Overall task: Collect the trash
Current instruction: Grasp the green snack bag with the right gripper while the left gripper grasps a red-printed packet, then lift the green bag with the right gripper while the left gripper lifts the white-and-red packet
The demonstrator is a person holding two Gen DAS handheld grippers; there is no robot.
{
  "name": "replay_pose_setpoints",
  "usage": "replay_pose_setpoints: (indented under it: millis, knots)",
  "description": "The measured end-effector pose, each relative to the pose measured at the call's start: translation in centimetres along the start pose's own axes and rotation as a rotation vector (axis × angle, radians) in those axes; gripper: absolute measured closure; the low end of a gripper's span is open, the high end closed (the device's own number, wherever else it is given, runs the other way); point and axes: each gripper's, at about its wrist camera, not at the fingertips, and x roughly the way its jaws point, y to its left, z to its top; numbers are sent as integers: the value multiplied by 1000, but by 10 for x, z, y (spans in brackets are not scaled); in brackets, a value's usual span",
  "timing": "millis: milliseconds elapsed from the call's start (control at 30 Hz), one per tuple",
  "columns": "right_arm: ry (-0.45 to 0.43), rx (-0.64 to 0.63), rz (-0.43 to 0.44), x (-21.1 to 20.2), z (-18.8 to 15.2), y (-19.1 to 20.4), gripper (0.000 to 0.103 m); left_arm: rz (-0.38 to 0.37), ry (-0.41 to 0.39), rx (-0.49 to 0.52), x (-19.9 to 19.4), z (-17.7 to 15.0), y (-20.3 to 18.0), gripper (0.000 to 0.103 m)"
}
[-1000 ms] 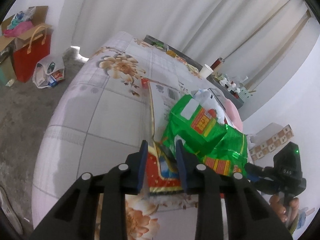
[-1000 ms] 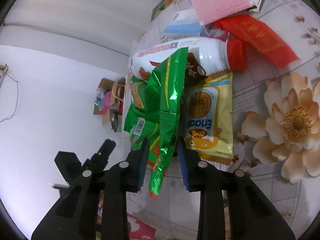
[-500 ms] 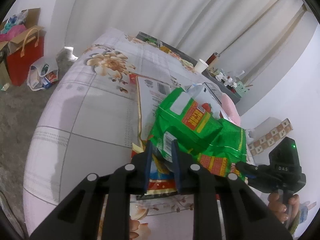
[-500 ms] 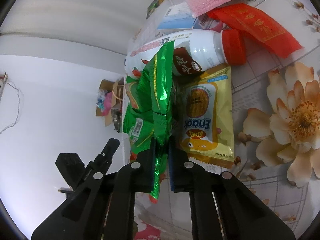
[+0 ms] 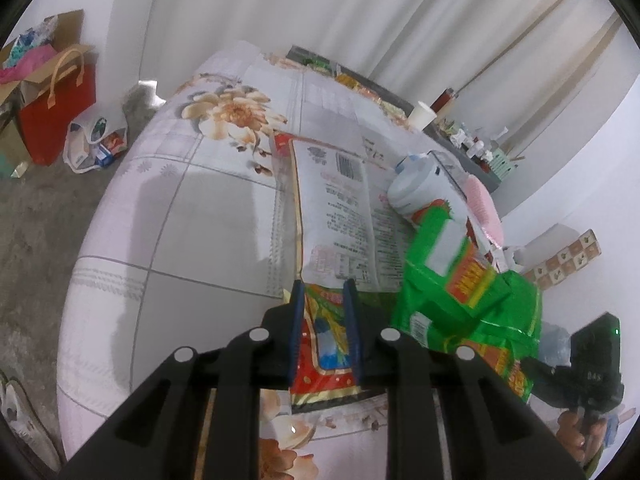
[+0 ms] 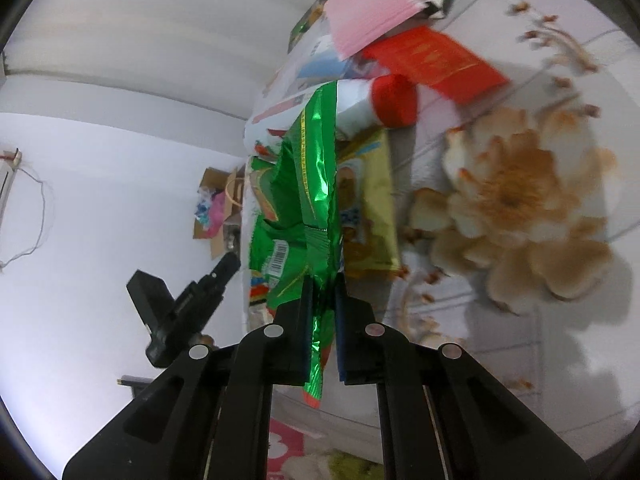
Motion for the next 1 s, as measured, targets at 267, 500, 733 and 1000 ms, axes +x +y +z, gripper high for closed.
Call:
replay_pose_setpoints:
  millis: [267,500,733,1000]
  knots:
    - [-33,-54,-64,-3,-7,2,95,-49,64,-82,23,25,8,66]
    - [-29,-34,-52,-6,-7,-13,95,-49,71,-109,31,40,10,56]
    - [-25,-31,-43,-13,-7,-20,95,-22,70,-155,36,43,23,48]
    - [-18,-13,-38,-10,-5,-24,95,-153,106,-249,44,37,38,47]
